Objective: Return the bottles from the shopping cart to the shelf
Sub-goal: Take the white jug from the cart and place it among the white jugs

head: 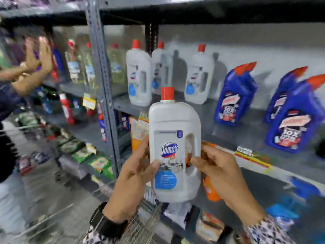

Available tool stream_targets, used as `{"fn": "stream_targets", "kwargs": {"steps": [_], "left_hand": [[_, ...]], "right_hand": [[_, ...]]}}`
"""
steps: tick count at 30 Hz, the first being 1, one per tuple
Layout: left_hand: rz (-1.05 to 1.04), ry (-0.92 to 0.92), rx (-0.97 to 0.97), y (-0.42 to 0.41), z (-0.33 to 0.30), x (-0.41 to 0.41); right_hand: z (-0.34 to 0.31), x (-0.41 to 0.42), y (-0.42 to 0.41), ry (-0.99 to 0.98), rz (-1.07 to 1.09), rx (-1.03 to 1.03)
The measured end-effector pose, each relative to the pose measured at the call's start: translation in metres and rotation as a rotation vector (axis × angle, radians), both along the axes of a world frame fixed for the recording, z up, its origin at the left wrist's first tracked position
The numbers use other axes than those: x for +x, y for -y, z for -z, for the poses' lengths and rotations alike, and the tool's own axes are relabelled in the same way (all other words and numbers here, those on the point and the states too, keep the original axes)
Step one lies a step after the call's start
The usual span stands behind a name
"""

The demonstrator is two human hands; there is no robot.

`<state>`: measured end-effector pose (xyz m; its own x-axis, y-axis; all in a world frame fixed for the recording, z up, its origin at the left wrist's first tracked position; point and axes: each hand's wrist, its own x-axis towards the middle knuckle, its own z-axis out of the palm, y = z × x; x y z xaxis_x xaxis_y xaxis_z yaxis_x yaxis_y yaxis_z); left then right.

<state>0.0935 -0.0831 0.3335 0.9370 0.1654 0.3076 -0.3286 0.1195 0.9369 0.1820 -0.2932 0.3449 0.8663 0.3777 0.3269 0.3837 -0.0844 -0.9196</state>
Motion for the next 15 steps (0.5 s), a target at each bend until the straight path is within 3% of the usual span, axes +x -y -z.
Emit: {"fn": "stream_targets", "kwargs": {"steps": [6, 10, 15], "left_hand": [[0.045, 0.075, 0.063, -0.013, -0.045, 0.065], [0.044, 0.142, 0.141, -0.044, -0.082, 0.151], [0.075, 0.157, 0.199, -0.072, -0.099, 0.233]], "right_hand": [[-0.040, 0.051, -0.017, 0.148, 0.145, 0.027], [-0.072, 0.117, -0.056, 0.230, 0.335, 0.043], [-0.083, 0.187, -0.090, 0.169, 0.452, -0.020]]}}
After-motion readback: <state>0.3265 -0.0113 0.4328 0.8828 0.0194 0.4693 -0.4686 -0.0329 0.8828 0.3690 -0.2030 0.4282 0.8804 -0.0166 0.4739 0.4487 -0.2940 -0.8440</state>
